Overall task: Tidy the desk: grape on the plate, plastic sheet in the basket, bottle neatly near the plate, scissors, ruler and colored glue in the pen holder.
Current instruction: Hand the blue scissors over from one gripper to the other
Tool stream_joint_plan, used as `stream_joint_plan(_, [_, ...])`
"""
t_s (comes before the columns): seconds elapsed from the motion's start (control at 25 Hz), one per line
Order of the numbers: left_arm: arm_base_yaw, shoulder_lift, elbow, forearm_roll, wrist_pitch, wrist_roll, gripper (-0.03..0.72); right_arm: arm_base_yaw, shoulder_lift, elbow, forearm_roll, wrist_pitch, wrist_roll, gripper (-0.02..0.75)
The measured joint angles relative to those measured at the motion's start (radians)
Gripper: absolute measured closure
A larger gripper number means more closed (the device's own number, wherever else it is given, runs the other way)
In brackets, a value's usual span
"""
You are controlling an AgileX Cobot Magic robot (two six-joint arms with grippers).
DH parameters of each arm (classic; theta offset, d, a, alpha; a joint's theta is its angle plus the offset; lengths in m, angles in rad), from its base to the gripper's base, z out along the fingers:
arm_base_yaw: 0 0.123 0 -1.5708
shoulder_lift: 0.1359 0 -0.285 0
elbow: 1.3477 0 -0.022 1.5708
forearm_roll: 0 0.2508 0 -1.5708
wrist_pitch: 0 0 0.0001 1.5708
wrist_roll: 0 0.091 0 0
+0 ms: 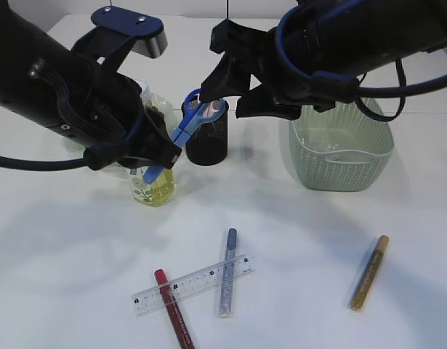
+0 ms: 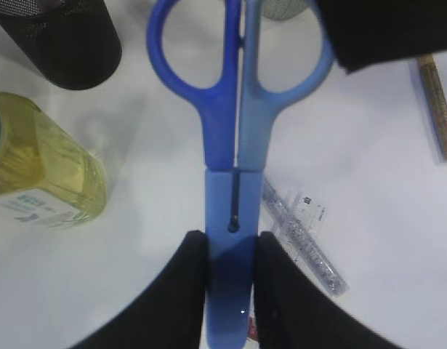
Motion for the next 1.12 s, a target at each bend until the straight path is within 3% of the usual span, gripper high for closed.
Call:
stream_joint_plan(0.68, [0.0, -0.015, 0.0, -0.08, -0.007, 0.004, 0.546, 0.0, 0.054, 0.0, 0.171, -0.056, -0.143, 0.297])
stream_joint_plan(0.96, [0.0, -0.015, 0.0, -0.089, -0.008, 0.004, 0.546, 0.0, 0.094, 0.0, 0.302, -0.056, -0.247, 0.298])
stream_joint_plan(1.12, [0.0, -0.015, 0.0, -0.089, -0.008, 0.005, 0.546, 0.0, 0.096, 0.0, 0.315, -0.056, -0.264, 0.343])
